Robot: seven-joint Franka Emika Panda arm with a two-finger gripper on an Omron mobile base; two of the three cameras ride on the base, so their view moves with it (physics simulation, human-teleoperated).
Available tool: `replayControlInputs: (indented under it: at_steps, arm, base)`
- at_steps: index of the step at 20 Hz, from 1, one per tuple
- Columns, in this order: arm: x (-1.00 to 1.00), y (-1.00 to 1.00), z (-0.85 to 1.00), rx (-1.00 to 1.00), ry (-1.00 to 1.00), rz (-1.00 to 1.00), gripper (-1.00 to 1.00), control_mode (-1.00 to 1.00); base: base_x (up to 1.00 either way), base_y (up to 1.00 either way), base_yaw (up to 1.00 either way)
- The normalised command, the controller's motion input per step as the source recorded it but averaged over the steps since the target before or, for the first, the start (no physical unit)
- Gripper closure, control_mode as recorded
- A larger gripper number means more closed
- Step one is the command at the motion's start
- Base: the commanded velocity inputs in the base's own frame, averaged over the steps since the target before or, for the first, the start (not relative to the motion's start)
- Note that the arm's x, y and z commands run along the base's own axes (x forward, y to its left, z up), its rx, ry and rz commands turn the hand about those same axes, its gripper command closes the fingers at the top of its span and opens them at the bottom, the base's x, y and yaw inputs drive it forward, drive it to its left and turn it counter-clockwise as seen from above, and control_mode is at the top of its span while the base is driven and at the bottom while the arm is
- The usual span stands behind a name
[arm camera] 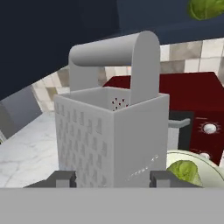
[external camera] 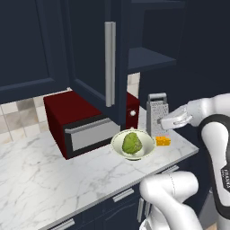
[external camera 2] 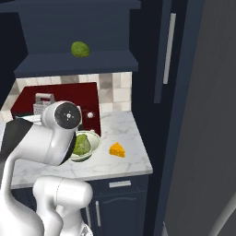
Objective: Pick the cheese from the fridge and the cheese grater from the cabinet and place them next to the salad bowl.
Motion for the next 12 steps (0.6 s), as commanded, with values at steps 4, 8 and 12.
replayControlInputs:
  at_steps: [4, 8, 12]
  arm:
    - [0.0, 0.06, -0.2, -0.03, 0.04, 0.0, 1.0, -1.0]
    - [-0.07, 0.36, -0.04, -0.04, 0.0, 0.0, 1.0, -1.0]
    - [-0.11, 0.41, -0.49, -0.12, 0.0, 0.0, 1.0, -1.0]
  base:
    - [0.0, 0.0, 0.0]
    - [0.0, 0.0, 0.0]
    - [0.0, 0.0, 0.0]
